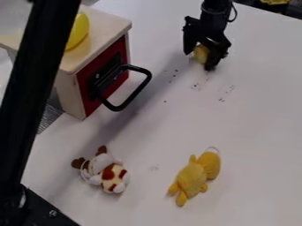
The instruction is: Moe the corn above the drawer and put it on the left side of banana
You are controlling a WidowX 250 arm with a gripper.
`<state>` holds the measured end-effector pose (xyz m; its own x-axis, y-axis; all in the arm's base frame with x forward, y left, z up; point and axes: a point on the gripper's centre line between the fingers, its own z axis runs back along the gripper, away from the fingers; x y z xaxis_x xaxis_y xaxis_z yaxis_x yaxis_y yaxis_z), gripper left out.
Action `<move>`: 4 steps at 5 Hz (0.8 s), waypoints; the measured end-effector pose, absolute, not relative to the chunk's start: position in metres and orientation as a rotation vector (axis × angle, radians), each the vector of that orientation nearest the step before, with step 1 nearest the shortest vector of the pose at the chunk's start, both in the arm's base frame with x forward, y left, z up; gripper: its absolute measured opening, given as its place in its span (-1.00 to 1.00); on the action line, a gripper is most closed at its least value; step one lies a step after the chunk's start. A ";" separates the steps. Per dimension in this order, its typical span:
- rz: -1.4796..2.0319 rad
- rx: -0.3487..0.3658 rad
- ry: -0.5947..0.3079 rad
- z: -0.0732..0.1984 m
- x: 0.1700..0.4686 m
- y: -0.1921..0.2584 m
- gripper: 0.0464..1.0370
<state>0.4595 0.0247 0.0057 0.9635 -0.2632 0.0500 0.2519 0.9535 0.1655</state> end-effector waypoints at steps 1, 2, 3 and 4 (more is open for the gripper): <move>-0.259 0.148 -0.078 0.005 0.460 0.022 0.55; -0.248 0.132 -0.081 0.004 0.458 0.020 0.55; -0.216 0.086 -0.043 0.015 0.441 0.013 0.55; -0.174 0.065 -0.086 0.071 0.420 0.019 0.55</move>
<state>0.4197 0.0191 0.0710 0.9813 -0.1753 0.0797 0.1697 0.9828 0.0723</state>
